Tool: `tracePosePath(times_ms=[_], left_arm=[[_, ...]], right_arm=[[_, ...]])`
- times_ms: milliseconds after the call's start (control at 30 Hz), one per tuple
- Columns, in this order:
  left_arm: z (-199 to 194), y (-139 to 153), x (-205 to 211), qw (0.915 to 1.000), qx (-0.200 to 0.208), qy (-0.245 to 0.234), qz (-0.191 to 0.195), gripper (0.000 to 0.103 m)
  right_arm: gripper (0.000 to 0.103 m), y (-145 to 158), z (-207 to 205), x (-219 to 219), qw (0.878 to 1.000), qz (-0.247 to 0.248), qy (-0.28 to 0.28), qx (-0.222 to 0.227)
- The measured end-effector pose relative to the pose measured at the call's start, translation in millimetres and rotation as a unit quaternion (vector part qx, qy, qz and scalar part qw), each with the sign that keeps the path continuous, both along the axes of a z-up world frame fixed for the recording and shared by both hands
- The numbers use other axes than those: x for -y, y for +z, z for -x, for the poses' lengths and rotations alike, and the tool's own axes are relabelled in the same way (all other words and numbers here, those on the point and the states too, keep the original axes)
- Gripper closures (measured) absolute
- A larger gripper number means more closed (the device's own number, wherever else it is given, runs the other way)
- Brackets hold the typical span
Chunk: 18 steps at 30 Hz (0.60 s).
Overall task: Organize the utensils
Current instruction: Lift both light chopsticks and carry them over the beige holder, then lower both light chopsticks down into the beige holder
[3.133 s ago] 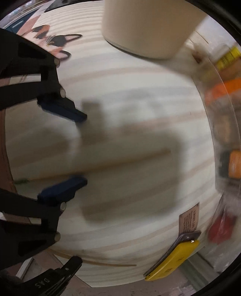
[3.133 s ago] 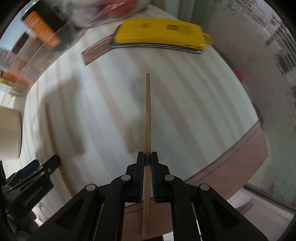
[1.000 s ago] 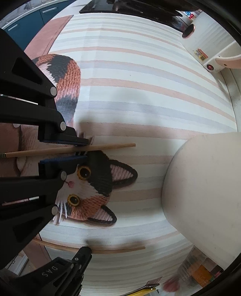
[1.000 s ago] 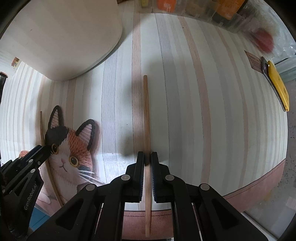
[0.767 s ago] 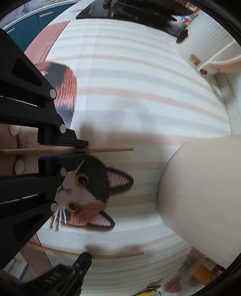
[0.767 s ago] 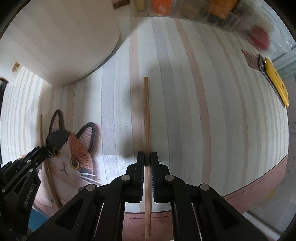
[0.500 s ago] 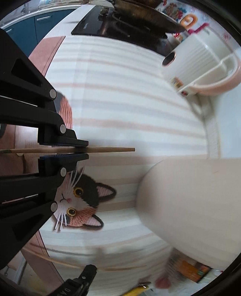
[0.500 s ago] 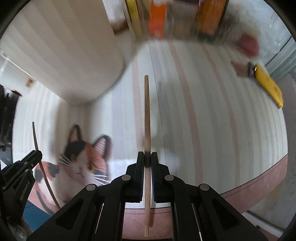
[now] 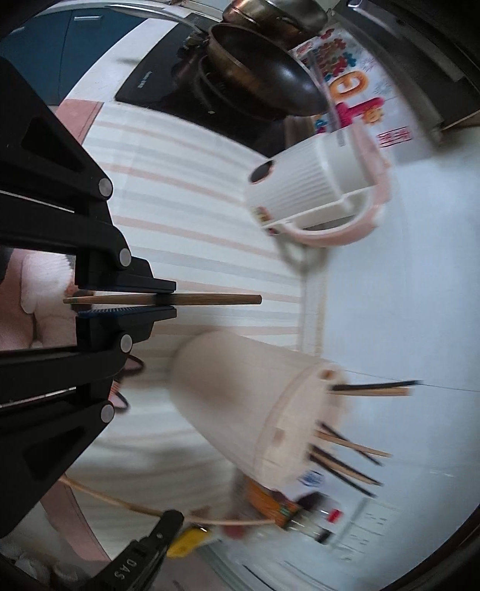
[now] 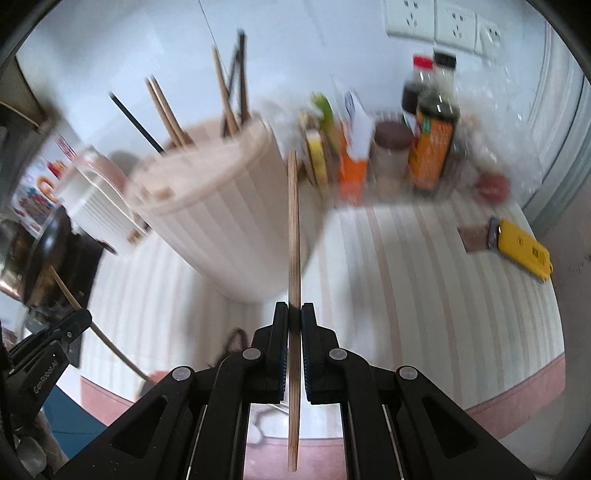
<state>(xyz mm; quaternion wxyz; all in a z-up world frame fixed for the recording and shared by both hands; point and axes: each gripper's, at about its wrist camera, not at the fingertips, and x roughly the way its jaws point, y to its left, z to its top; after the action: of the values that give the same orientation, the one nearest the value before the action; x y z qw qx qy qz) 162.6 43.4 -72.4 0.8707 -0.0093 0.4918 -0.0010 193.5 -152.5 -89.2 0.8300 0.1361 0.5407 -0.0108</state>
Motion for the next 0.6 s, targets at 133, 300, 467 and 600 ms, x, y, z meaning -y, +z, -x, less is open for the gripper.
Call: tracePosePath(times_ms=[133, 300, 467, 600], left_arm=[[-3, 37, -4, 0.9992, 0.036, 0.004, 0.017, 0.099], [-11, 81, -9, 0.9963, 0.077, 0.006, 0.038, 0.099], [-24, 124, -6, 0.9916, 0.115, 0.003, 0.060, 0.099], [-45, 150, 1, 0.9870, 0.139, -0.001, 0.080, 0.099]], right_arm=[[0.096, 32, -7, -2, 0.999, -0.016, 0.002, 0.038], [0.096, 68, -23, 1, 0.996, -0.037, -0.001, 0.075], [0.096, 101, -48, 11, 0.992, -0.048, -0.012, 0.116], [0.096, 119, -72, 21, 0.987, -0.053, -0.029, 0.148]])
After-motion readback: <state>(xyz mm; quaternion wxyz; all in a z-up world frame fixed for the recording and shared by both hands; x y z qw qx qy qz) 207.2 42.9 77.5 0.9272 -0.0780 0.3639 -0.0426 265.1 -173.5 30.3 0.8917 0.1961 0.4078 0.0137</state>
